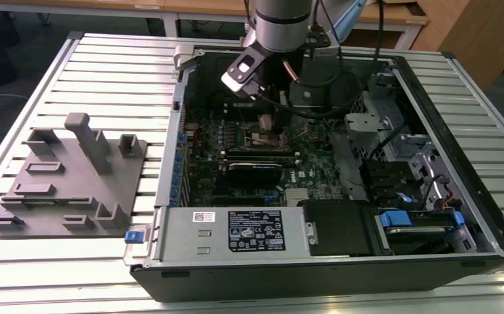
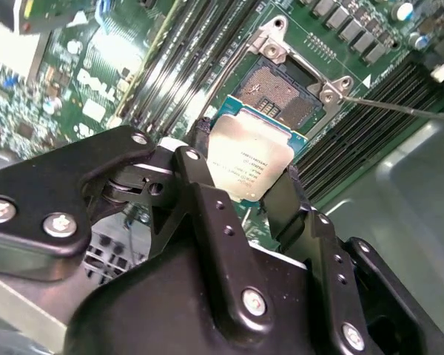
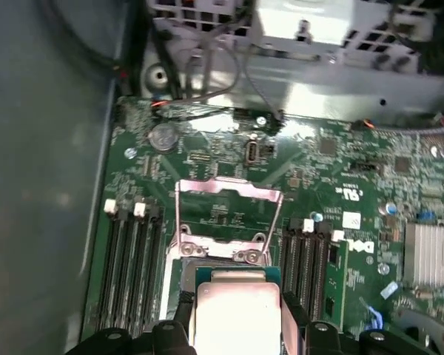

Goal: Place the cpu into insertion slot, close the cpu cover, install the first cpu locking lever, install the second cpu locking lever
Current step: 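Place the cpu into insertion slot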

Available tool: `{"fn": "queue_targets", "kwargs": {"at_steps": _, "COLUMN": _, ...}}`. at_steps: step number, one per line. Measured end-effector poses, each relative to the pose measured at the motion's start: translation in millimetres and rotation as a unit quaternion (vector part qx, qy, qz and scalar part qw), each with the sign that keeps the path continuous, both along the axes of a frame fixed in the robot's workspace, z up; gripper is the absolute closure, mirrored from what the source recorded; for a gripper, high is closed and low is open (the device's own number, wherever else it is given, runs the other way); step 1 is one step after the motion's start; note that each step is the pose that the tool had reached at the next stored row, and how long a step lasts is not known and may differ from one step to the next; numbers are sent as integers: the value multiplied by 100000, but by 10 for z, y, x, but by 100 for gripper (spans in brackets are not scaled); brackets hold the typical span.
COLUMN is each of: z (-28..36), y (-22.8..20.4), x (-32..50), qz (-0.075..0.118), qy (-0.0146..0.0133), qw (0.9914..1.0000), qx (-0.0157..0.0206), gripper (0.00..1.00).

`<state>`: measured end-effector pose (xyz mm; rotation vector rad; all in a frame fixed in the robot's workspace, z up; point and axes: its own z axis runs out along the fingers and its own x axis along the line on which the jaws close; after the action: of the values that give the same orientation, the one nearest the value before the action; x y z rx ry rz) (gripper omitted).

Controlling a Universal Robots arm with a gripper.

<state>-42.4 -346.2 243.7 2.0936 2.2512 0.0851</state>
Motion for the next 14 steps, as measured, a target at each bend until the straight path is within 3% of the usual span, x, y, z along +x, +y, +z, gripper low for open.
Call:
{"fn": "queue_targets", "kwargs": {"at_steps": 2, "z": -5, "y": 0, "x": -1, "qz": -1483, "qy": 6, "qw": 99989, "qx": -10, "gripper": 46}}
{"fn": "queue_targets", "kwargs": {"at_steps": 5, "z": -11, "y": 3, "x": -10, "qz": -1643, "qy": -3, "qw": 99986, "qx": 48, "gripper": 46}}
{"fn": "queue_targets", "kwargs": {"at_steps": 11, "z": -50, "y": 22, "x": -34, "qz": -1670, "qy": 9, "qw": 99984, "qx": 680, "gripper": 46}}
{"fn": "queue_targets", "kwargs": {"at_steps": 14, "z": -71, "y": 26, "x": -37, "qz": -1676, "qy": 10, "qw": 99983, "qx": 808, "gripper": 46}}
